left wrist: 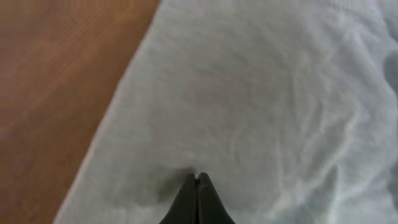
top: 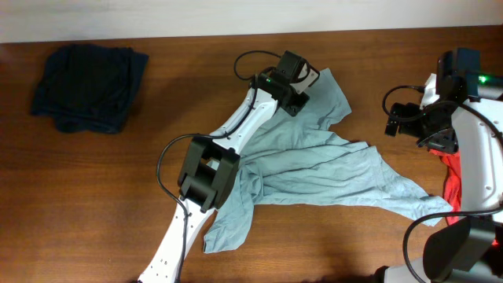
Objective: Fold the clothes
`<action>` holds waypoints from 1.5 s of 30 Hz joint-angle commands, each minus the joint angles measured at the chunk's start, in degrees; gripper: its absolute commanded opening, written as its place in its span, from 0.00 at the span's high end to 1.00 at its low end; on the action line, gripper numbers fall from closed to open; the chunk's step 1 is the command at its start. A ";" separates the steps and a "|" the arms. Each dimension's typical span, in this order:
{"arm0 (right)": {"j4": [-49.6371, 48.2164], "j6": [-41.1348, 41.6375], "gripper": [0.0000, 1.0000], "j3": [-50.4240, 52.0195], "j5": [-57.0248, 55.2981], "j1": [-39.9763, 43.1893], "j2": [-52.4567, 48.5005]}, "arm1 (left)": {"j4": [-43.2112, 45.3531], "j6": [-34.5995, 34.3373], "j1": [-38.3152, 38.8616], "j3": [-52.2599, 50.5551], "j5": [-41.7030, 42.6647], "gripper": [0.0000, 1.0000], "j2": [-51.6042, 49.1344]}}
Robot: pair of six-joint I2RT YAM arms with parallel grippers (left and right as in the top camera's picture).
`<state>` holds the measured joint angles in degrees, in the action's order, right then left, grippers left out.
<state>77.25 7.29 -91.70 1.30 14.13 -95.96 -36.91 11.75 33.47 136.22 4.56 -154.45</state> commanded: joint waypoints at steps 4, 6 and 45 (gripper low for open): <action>-0.15 0.02 0.01 0.33 -0.50 0.20 -0.42 | 1.51 -0.52 -3.34 -1.14 -9.60 0.99 -6.34; -0.15 0.02 0.01 0.33 -0.50 0.20 -0.42 | 2.54 -0.55 -4.52 -1.14 -9.57 0.99 -6.38; -0.15 0.02 0.01 0.33 -0.50 0.20 -0.42 | -30.77 -18.27 -14.27 29.53 -5.38 0.96 -6.21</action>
<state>77.25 7.31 -91.70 1.30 14.13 -95.96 -66.26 -4.05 19.46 166.80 -1.85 -160.68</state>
